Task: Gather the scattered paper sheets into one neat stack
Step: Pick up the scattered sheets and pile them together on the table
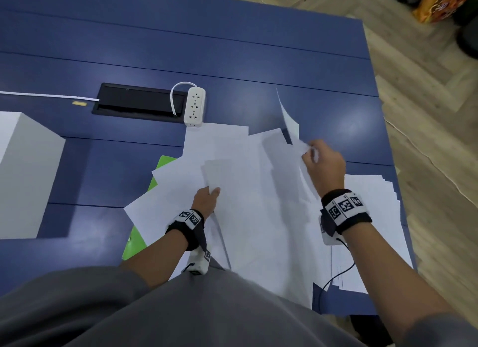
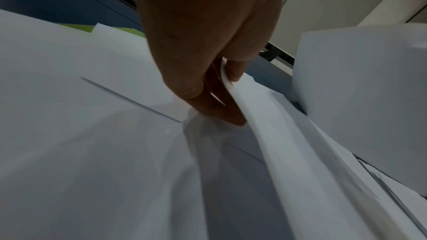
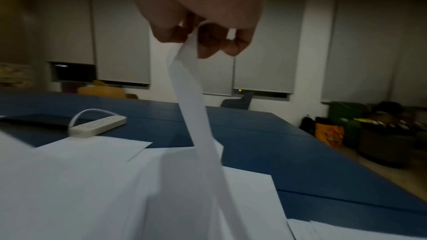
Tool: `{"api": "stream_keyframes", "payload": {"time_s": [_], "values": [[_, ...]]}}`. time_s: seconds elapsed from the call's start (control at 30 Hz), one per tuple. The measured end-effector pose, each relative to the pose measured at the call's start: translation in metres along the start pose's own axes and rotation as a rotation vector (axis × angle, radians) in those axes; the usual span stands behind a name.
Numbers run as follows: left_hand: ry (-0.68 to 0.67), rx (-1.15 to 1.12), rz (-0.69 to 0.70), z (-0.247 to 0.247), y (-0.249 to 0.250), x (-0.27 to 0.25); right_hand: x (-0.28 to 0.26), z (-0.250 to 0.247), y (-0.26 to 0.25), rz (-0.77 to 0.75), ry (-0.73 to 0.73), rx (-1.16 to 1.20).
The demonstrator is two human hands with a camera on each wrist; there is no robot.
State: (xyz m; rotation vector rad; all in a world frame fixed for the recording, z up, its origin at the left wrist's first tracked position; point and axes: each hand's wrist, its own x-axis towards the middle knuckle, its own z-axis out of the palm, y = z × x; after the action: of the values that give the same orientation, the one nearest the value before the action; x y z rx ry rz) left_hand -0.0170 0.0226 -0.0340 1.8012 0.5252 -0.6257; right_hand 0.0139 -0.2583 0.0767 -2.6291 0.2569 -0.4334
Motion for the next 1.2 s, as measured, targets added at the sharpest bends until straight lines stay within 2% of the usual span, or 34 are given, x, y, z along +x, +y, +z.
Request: {"api": "stream_keyframes", "payload": {"time_s": [0.07,0.2,0.27,0.37,0.43,0.57,0.7,0.77,0.8,0.87,0.93,1.0,1.1,1.2], "values": [[-0.039,-0.111,-0.050,0.006,0.011,-0.008,-0.020,0.006,-0.013,-0.128,-0.142,0.041],[-0.139,-0.312,-0.213,0.015,0.020,-0.019,-0.077,0.028,-0.029,-0.260,-0.627,0.025],[-0.156,-0.367,-0.237,0.017,0.018,-0.021,-0.104,0.038,-0.032,-0.342,-0.793,-0.025],[-0.145,-0.431,-0.244,0.019,0.013,-0.025,-0.133,0.047,-0.036,-0.416,-0.933,-0.077],[-0.127,-0.410,-0.200,0.020,0.009,-0.026,-0.144,0.050,-0.037,-0.435,-0.998,-0.067],[-0.051,-0.129,-0.013,0.022,-0.001,-0.030,-0.158,0.052,-0.036,-0.449,-1.109,-0.056],[-0.023,0.078,0.096,0.024,0.000,-0.036,-0.162,0.050,-0.030,-0.338,-1.211,-0.068],[-0.028,0.103,0.122,0.023,0.001,-0.036,-0.161,0.048,-0.024,-0.246,-1.172,-0.071],[-0.029,0.106,0.136,0.022,0.002,-0.036,-0.160,0.046,-0.018,-0.191,-1.105,-0.075],[-0.047,0.085,0.163,0.019,0.005,-0.038,-0.156,0.042,-0.004,-0.031,-0.886,-0.055],[-0.086,0.051,0.175,0.015,0.010,-0.039,-0.153,0.037,0.012,0.213,-0.637,0.041],[-0.144,0.049,0.165,0.012,0.015,-0.041,-0.149,0.029,0.026,0.467,-0.468,0.201],[-0.241,0.027,0.138,0.018,0.026,-0.047,-0.144,0.011,0.044,0.657,-0.435,0.533],[-0.325,-0.029,0.130,0.035,0.034,-0.051,-0.140,-0.005,0.065,0.664,-0.487,0.669]]}}
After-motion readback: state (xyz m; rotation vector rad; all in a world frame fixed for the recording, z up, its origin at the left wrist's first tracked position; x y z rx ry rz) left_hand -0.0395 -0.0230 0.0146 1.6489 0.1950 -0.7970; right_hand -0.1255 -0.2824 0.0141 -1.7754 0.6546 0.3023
